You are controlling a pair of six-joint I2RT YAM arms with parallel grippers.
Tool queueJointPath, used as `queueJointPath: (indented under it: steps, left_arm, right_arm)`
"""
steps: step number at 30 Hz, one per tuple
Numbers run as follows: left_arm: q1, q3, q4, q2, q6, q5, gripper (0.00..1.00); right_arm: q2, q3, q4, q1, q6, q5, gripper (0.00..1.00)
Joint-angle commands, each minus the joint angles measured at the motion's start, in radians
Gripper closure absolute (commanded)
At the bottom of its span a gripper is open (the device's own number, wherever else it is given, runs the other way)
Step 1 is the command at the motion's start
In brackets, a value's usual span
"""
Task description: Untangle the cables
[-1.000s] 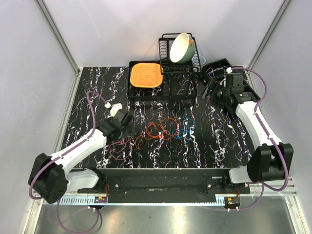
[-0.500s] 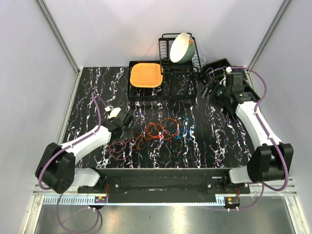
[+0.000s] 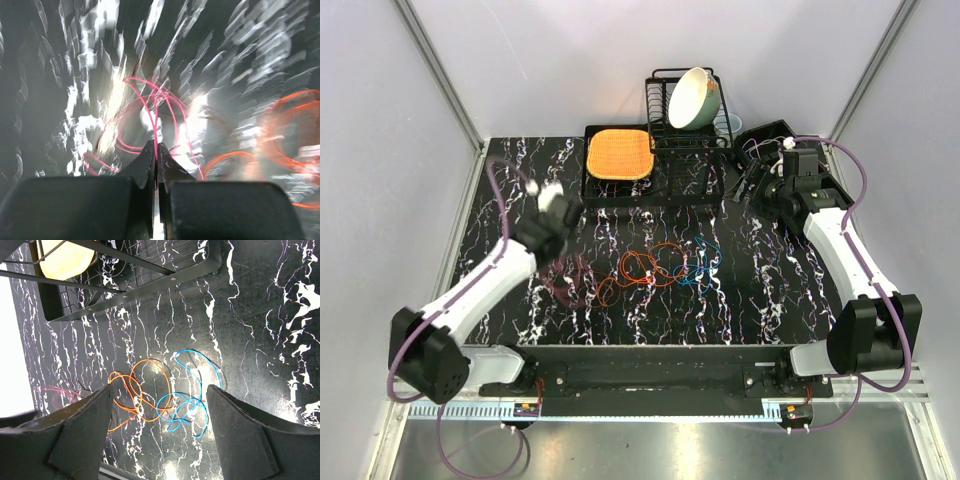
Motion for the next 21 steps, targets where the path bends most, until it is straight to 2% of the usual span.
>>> queueJointPath:
  steps: [1,2,7,10,12,14,15,17,18,19,21]
  left_arm:
    - [0.010,0.375,-0.074,-0.068,0.121,-0.060,1.00]
    - [0.010,0.508,-0.103,-0.064,0.166,-0.045,1.00]
    - [0.008,0.881,-0.225,-0.045,0.226,0.016,1.00]
    - [0.008,0.911,-0.249,-0.054,0.237,0.088,1.00]
    - [0.008,0.864,-0.236,-0.086,0.226,0.200,1.00]
    - [0.008,0.744,-0.187,-0.116,0.214,0.295,1.00]
    - [0.008,0.692,-0.161,-0.154,0.208,0.396,1.00]
    - [0.008,0.505,-0.031,-0.224,0.191,0.526,1.00]
    - [0.008,0.437,0.025,-0.248,0.182,0.661,1.00]
    - [0.008,0.309,0.125,-0.269,0.169,0.720,1.00]
    - [0.002,0.206,0.215,-0.312,0.132,0.867,1.00]
  right_arm:
    - [-0.038,0.012,0.034,0.005,-0.011,-0.019,0.19]
    - [-0.039,0.012,0.032,0.006,-0.008,-0.021,0.19]
    - [-0.064,0.011,0.033,0.005,-0.008,-0.021,0.19]
    - [-0.073,0.008,0.035,0.006,-0.006,-0.019,0.19]
    - [-0.079,0.008,0.034,0.005,-0.004,-0.022,0.19]
    - [-0.084,0.006,0.034,0.006,0.000,-0.028,0.19]
    - [-0.090,0.006,0.034,0.006,0.002,-0.030,0.19]
    - [-0.099,0.006,0.034,0.006,0.006,-0.041,0.19]
    - [-0.111,0.006,0.032,0.006,0.009,-0.045,0.19]
    - [-0.117,0.006,0.032,0.005,0.014,-0.051,0.19]
    - [-0.134,0.005,0.024,0.011,0.020,-0.074,0.19]
